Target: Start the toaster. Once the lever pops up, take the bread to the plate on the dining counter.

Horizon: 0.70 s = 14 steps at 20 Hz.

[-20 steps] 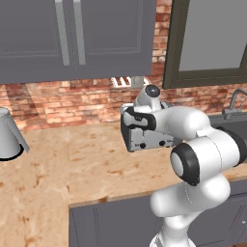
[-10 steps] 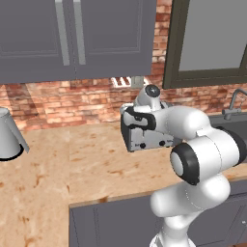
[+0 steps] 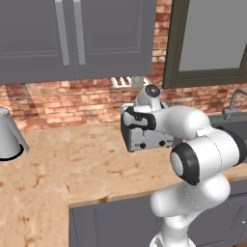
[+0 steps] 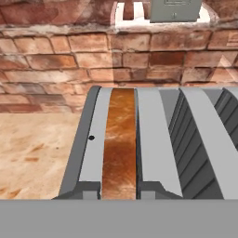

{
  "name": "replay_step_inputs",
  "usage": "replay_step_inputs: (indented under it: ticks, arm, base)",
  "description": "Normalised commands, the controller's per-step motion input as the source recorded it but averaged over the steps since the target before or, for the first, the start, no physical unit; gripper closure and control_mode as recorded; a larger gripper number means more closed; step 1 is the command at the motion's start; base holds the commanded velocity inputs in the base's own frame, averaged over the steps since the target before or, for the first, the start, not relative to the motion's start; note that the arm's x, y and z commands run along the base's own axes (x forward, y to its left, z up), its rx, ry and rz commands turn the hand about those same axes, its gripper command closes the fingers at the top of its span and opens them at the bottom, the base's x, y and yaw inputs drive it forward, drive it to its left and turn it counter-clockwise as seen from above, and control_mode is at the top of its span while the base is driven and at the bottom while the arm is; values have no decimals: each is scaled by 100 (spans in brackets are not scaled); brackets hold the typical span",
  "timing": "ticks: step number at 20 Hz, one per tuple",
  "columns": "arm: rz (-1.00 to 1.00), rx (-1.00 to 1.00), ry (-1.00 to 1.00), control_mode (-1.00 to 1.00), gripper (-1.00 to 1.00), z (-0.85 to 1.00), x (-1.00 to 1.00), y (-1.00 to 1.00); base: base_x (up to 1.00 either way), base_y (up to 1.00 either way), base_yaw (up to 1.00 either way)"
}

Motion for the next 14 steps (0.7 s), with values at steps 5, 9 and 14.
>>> replay_step_inputs:
  ticks: [5, 9, 14]
  arm:
    - [0, 0, 0, -100, 100, 0, 0, 0]
    - [0, 0, 0, -100, 100, 0, 0, 0]
    - [0, 0, 0, -100, 100, 0, 0, 0]
  base:
    - [0, 0, 0]
    - [0, 0, 0]
    - [0, 0, 0]
